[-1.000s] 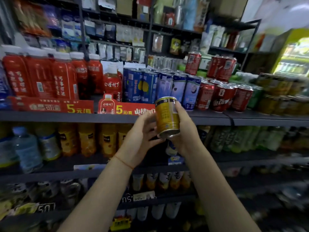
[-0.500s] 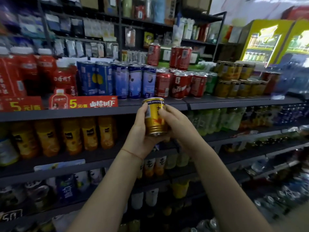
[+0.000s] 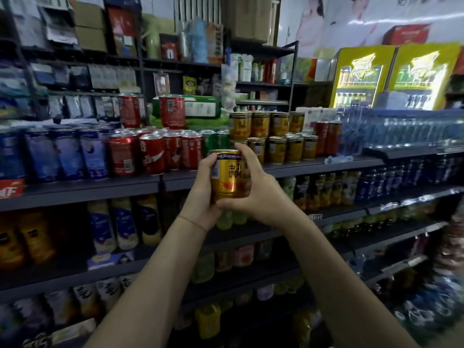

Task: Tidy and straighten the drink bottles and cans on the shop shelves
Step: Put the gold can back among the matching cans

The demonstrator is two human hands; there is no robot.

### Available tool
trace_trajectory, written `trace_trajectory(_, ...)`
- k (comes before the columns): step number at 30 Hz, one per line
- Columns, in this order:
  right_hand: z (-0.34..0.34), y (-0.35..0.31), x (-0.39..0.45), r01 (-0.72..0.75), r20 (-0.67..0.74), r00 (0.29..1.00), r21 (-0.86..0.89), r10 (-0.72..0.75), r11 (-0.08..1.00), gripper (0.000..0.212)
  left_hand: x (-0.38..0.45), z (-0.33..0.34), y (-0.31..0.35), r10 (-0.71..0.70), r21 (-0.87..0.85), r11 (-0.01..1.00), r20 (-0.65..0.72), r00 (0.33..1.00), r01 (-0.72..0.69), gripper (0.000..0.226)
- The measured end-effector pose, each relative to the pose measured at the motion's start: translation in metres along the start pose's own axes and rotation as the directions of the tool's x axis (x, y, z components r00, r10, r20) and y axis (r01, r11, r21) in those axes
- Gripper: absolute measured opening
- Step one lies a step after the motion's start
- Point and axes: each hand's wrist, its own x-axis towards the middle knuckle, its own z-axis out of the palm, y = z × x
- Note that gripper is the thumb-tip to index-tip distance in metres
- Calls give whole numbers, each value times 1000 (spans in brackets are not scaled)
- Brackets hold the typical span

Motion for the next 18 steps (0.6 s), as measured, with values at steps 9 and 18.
trace_trajectory(9, -67, 93, 38, 116, -233, 966, -5, -114, 993, 98, 108, 33, -56, 156, 277, 952, -82, 984, -128, 41)
trace_trajectory(18, -146, 192, 145, 34, -501, 863, -67, -63, 997, 88, 241, 39, -94, 606, 836, 321, 180, 774, -446, 12)
